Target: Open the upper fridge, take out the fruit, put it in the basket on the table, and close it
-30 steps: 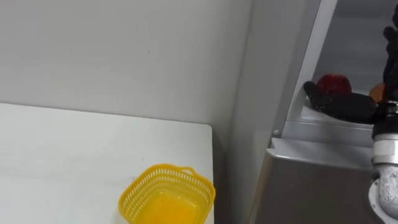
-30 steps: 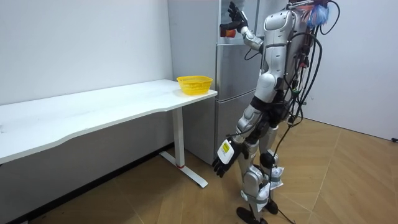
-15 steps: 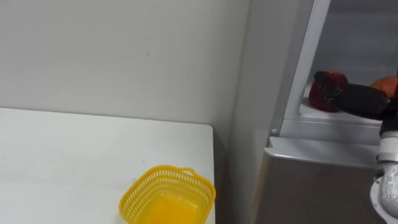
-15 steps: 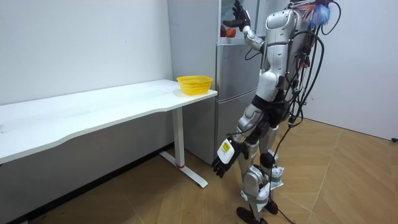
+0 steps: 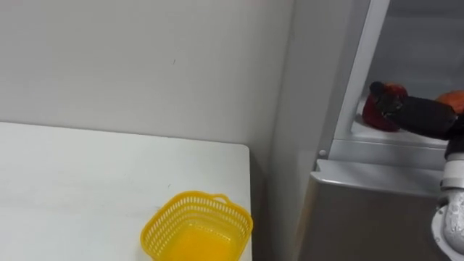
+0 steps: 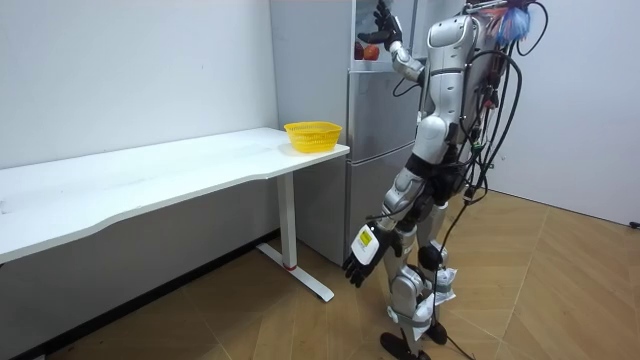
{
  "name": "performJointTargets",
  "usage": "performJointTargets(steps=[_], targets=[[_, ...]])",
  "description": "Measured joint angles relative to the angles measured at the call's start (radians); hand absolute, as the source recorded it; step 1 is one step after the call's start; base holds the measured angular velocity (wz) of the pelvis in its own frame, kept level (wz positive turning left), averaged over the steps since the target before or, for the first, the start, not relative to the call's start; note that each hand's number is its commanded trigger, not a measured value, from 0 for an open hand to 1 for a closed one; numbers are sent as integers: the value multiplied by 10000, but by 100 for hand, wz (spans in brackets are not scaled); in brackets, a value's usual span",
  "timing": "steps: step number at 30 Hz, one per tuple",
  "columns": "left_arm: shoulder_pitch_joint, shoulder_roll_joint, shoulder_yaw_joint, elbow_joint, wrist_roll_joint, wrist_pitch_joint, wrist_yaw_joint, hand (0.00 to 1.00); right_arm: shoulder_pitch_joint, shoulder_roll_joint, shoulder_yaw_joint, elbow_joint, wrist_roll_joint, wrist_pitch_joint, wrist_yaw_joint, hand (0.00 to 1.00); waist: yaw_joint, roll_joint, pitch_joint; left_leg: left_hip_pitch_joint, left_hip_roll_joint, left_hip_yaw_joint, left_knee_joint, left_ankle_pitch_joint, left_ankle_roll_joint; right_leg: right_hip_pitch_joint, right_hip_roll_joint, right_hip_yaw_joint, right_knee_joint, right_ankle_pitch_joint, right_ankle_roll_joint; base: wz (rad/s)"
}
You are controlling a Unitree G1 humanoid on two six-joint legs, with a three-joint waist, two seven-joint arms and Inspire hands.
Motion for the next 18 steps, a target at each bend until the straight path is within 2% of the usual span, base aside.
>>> performJointTargets(steps=[6,8,10,18], targets=[[-39,-3,96,0,60,3,-167,0,0,-244,16,289,-67,41,590,0,19,-16,-11,8,-5,-4,8,1,0,-34,3,18,-7,0,0,0],[-90,-2,229,0,242,1,-211,0,0,-368,15,347,-78,203,862,0,25,-20,-13,25,-5,-3,5,1,1,-33,4,22,-3,0,-1,0],[-119,-2,298,-5,309,0,-230,0,-12,-427,15,382,-63,209,1014,0,25,-22,-15,26,-5,-3,4,1,1,-35,4,22,-1,1,-1,0],[-159,9,565,-18,660,-12,-288,0,-528,-640,17,1454,-50,216,1847,0,46,-132,-34,38,-1,26,-36,2,1,3,5,44,18,1,-3,0]])
